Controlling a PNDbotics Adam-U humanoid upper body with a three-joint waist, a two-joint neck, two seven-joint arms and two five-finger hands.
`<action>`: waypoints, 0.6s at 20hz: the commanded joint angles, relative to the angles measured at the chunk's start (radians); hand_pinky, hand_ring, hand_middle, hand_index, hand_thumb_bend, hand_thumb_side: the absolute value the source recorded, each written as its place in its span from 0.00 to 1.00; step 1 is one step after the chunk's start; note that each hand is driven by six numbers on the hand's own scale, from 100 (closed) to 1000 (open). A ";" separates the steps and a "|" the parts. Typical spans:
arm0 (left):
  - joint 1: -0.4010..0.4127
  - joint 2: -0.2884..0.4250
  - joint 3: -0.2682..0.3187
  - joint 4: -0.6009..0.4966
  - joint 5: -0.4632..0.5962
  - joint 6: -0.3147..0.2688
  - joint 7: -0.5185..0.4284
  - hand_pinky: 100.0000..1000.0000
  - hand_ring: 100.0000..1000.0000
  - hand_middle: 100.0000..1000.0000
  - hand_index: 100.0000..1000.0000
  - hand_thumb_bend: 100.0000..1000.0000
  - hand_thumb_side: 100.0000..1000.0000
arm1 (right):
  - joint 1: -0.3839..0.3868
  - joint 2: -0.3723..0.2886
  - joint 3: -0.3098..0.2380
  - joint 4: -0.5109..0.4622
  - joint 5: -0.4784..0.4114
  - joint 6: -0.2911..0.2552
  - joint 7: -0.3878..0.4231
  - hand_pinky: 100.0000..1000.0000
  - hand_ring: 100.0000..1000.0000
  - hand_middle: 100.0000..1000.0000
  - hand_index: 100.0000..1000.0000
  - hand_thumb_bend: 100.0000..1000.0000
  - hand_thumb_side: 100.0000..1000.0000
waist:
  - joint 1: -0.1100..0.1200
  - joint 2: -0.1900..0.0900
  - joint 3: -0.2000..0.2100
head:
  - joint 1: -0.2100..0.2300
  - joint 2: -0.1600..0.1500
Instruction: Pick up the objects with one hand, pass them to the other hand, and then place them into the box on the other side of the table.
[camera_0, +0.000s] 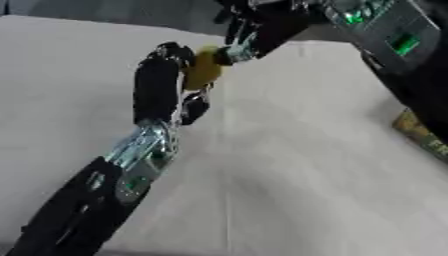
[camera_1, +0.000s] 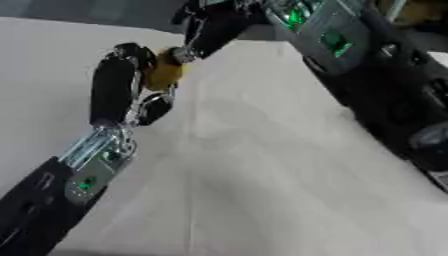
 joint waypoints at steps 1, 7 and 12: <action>-0.013 0.001 0.006 -0.025 -0.011 0.003 -0.003 0.36 0.40 0.33 0.31 0.18 0.00 | -0.015 -0.028 -0.020 0.005 0.018 0.070 0.076 0.76 0.81 0.78 1.00 0.27 0.50 | -0.008 -0.035 0.000 | 0.003 -0.003; -0.012 0.001 0.004 -0.027 -0.018 0.007 -0.008 0.36 0.40 0.33 0.31 0.19 0.00 | -0.015 -0.047 -0.037 0.003 0.024 0.061 0.072 0.76 0.81 0.78 1.00 0.27 0.51 | -0.009 -0.033 0.002 | 0.004 -0.002; -0.019 -0.001 0.003 -0.037 -0.031 0.006 -0.010 0.36 0.40 0.33 0.31 0.19 0.00 | -0.013 -0.018 -0.017 0.033 0.013 0.057 0.076 0.76 0.82 0.78 1.00 0.27 0.55 | -0.009 -0.030 0.006 | 0.003 -0.001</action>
